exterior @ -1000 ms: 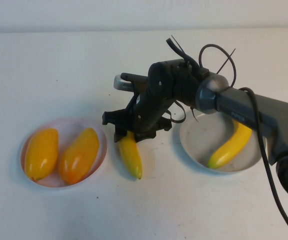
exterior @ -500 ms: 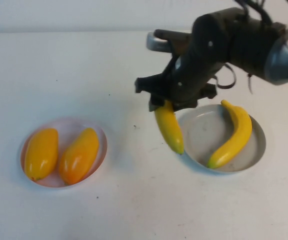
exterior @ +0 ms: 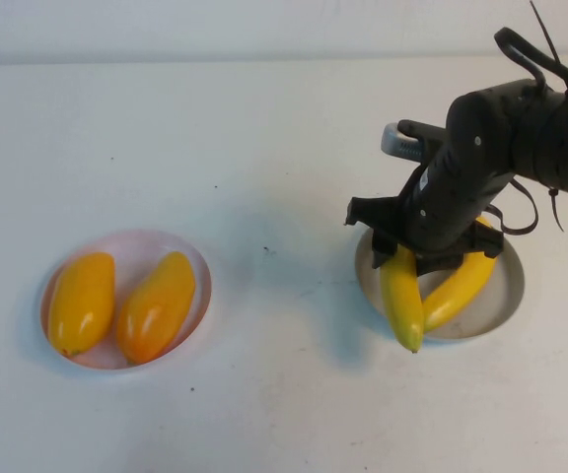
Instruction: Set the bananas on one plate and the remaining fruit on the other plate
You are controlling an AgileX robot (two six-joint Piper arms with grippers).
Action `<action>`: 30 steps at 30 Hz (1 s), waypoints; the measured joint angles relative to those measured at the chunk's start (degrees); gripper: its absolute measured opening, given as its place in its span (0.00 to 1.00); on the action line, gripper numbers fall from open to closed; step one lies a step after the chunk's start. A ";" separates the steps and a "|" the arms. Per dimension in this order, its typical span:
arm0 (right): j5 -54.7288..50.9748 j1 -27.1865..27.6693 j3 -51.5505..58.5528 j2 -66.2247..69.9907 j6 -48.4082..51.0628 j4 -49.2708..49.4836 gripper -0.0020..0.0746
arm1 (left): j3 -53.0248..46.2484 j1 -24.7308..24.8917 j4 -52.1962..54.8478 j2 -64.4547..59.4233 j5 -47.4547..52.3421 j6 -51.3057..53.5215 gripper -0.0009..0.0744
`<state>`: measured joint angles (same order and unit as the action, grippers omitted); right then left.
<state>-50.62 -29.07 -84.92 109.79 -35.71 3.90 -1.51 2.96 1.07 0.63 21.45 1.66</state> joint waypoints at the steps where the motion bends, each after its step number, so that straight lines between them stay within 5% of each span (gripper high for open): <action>1: -0.01 0.05 0.00 0.20 0.00 0.00 0.45 | 0.00 0.00 0.00 0.00 0.00 0.00 0.01; 7: -1.36 0.41 0.00 0.24 0.00 -0.11 0.64 | 0.00 0.00 0.00 0.00 0.00 0.00 0.01; 15: -6.49 0.41 0.63 -4.16 0.00 -0.20 0.66 | 0.00 0.00 0.00 0.00 0.00 0.00 0.01; 19: -7.81 0.41 5.30 -13.28 2.85 -0.32 0.53 | 0.00 0.00 0.00 0.00 0.00 0.00 0.01; 26: -12.52 0.41 18.38 -34.14 14.05 -0.51 0.09 | 0.00 0.00 0.00 0.00 0.00 0.00 0.01; 30: -16.45 0.41 23.72 -43.86 18.57 -0.51 0.02 | 0.00 0.00 0.00 0.00 0.00 0.00 0.01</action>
<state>-67.06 -28.66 -61.19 65.93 -17.14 3.39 -1.51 2.96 1.07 0.63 21.45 1.66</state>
